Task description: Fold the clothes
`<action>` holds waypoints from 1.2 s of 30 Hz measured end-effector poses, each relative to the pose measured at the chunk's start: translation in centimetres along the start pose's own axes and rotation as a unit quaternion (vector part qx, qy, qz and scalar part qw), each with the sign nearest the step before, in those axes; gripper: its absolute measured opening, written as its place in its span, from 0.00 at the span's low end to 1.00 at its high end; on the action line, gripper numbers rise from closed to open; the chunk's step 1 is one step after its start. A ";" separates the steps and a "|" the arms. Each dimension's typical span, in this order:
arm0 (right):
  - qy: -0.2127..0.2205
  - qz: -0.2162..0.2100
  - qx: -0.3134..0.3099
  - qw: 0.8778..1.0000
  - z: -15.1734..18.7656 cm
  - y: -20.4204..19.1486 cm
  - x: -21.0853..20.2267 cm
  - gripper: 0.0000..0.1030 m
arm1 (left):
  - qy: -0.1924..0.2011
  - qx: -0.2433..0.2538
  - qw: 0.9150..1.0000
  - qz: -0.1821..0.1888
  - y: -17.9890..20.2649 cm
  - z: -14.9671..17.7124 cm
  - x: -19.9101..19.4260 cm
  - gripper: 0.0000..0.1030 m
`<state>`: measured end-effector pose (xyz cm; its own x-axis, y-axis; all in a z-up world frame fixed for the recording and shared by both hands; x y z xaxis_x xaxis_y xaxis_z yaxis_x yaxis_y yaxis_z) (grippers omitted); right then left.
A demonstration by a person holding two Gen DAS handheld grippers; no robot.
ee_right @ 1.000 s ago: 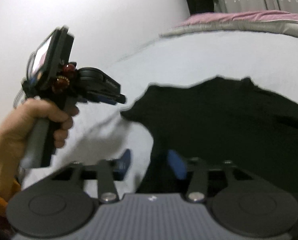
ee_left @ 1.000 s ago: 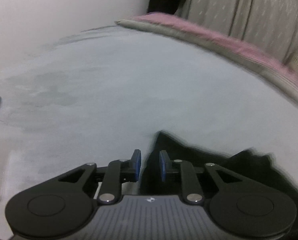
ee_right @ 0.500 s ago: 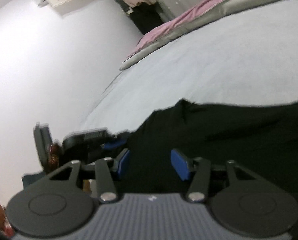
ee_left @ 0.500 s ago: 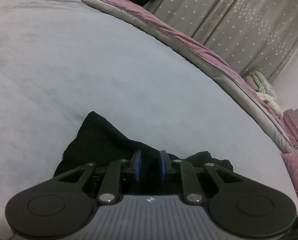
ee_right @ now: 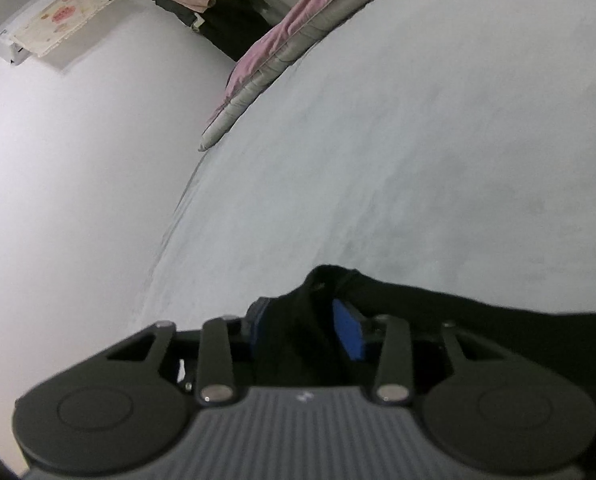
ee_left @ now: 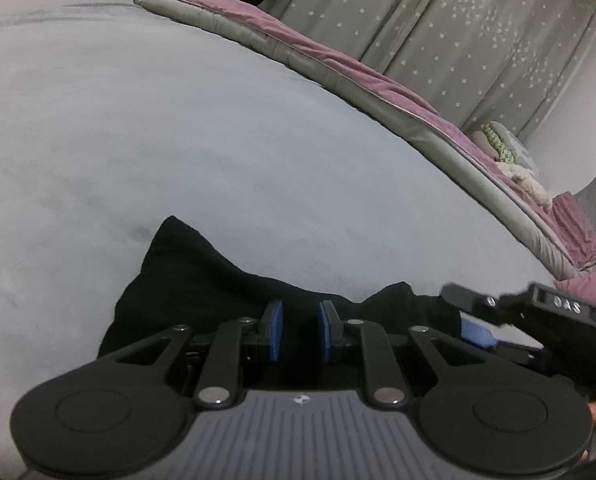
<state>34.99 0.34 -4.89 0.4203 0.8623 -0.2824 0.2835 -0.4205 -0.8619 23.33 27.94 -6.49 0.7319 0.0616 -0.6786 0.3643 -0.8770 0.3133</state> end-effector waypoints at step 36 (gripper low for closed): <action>0.020 0.136 -0.226 0.964 3.1 -2.7 0.0 0.09 | 0.064 -0.077 0.993 -0.062 -7.2 -0.6 -1.6 0.29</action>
<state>31.60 2.37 -3.85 0.5622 0.6950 -0.4481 0.5017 -0.7174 -0.4833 19.88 34.48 -7.21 0.7392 0.2332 -0.6318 0.5329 -0.7762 0.3370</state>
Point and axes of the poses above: each gripper's, at about its wrist camera, not at the fingertips, and x roughly the way its jaws point, y to its right, z to its underside, the point moved 2 cm from there along x, roughly the way its jaws point, and after that the axes turned 14 degrees about -z, right-handed, at the moved point
